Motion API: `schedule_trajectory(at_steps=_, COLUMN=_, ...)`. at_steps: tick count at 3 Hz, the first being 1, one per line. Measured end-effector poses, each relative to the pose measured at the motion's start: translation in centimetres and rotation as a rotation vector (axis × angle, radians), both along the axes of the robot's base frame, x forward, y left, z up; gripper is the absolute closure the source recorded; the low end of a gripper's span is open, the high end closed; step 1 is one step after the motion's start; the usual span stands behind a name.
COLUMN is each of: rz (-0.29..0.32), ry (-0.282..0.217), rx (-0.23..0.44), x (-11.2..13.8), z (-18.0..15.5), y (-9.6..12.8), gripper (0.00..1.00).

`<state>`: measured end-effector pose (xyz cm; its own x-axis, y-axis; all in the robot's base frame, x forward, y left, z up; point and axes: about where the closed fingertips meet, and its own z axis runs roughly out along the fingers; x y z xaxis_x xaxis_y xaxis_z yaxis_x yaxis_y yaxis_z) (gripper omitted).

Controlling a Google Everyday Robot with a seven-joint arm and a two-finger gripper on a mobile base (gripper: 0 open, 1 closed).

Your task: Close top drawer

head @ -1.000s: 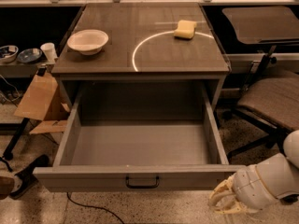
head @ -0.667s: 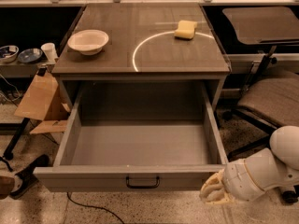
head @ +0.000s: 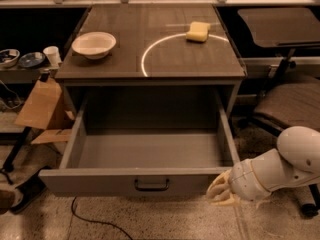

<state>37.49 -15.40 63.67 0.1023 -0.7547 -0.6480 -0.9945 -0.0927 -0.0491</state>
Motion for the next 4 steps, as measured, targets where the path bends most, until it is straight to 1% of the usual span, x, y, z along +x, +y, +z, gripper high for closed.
schedule_trajectory(at_steps=1, rz=0.0, ry=0.0, rx=0.0, x=0.0, z=0.0, y=0.0, gripper=0.14)
schedule_trajectory(at_steps=2, rz=-0.016, ry=-0.006, rx=-0.004, x=0.9, z=0.3, y=0.5, gripper=0.0)
schedule_trajectory(at_steps=3, rz=-0.049, ry=-0.037, rx=-0.021, x=4.3, z=1.6, y=2.0, gripper=0.0)
schedule_trajectory(at_steps=4, rz=-0.058, ry=-0.052, rx=-0.042, x=7.3, z=3.0, y=4.2, gripper=0.0)
